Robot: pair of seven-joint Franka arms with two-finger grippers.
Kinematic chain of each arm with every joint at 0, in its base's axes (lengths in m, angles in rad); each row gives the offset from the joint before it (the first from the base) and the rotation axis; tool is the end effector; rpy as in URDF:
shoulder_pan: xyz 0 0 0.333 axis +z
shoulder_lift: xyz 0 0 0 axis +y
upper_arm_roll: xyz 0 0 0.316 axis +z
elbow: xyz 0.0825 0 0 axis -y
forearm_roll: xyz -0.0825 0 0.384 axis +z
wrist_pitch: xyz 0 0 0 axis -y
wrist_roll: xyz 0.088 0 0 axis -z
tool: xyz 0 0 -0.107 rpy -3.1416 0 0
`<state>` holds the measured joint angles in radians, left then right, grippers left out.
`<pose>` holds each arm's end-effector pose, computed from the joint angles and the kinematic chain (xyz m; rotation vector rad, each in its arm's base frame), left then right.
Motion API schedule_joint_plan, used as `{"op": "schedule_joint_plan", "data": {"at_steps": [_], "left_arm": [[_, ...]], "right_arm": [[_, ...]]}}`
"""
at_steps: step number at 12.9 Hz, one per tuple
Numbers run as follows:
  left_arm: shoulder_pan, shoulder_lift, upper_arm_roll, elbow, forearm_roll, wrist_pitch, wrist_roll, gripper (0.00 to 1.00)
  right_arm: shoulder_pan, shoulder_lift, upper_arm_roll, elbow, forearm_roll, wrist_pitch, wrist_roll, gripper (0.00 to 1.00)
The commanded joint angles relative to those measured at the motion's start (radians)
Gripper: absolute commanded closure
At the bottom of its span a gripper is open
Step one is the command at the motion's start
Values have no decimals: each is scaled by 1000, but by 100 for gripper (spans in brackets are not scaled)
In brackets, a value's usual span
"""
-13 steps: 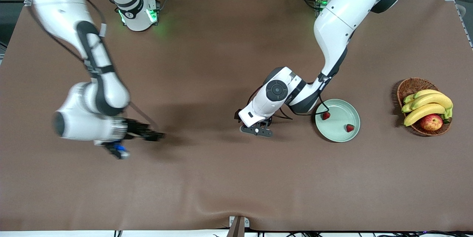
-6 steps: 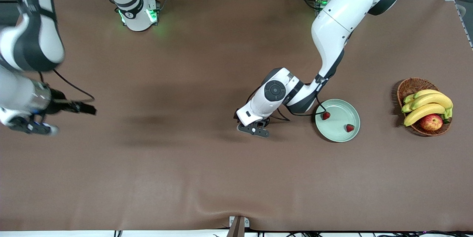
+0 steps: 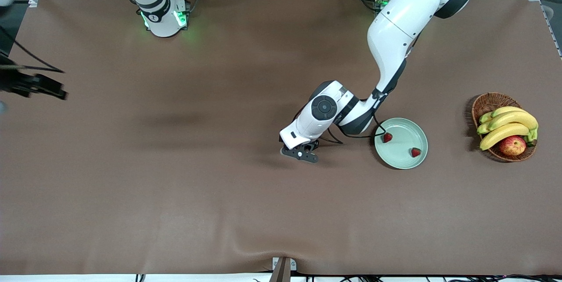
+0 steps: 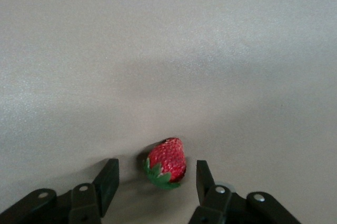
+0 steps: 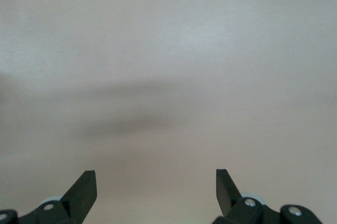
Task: Collect all strawberries into plate
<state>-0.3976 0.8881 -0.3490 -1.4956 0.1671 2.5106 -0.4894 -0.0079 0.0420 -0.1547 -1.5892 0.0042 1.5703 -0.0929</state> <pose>0.5649 -0.4598 0.1793 2.8935 -0.3476 0.0922 0.5581 -0.0893 0.5925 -3.1328 0.1095 0.0944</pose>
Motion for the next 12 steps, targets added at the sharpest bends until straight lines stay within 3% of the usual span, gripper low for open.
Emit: {"op": "schedule_joint_plan", "data": {"at_steps": [1, 2, 4, 5, 8, 10, 12], "left_arm": [[-14, 17, 12, 28, -3, 8, 22, 51], [-14, 17, 12, 28, -3, 8, 22, 58], [-12, 14, 12, 28, -3, 8, 23, 84], [-10, 6, 12, 28, -1, 8, 25, 89], [60, -81, 10, -49, 2, 2, 29, 90], [127, -190, -1, -168, 2, -3, 54, 91], [211, -302, -1, -331, 2, -3, 113, 90]], "right_arm": [[-14, -8, -37, 9, -15, -10, -65, 0], [-14, -8, -37, 12, -13, -10, -59, 0], [-14, -7, -28, 12, -1, -27, -45, 0], [-14, -7, -17, 12, 0, -38, -25, 0], [-33, -7, 52, 17, 2, -122, 1, 0], [-60, -5, 125, 25, -1, -133, 10, 0], [-52, -7, 132, 31, -3, -136, 68, 0]]}}
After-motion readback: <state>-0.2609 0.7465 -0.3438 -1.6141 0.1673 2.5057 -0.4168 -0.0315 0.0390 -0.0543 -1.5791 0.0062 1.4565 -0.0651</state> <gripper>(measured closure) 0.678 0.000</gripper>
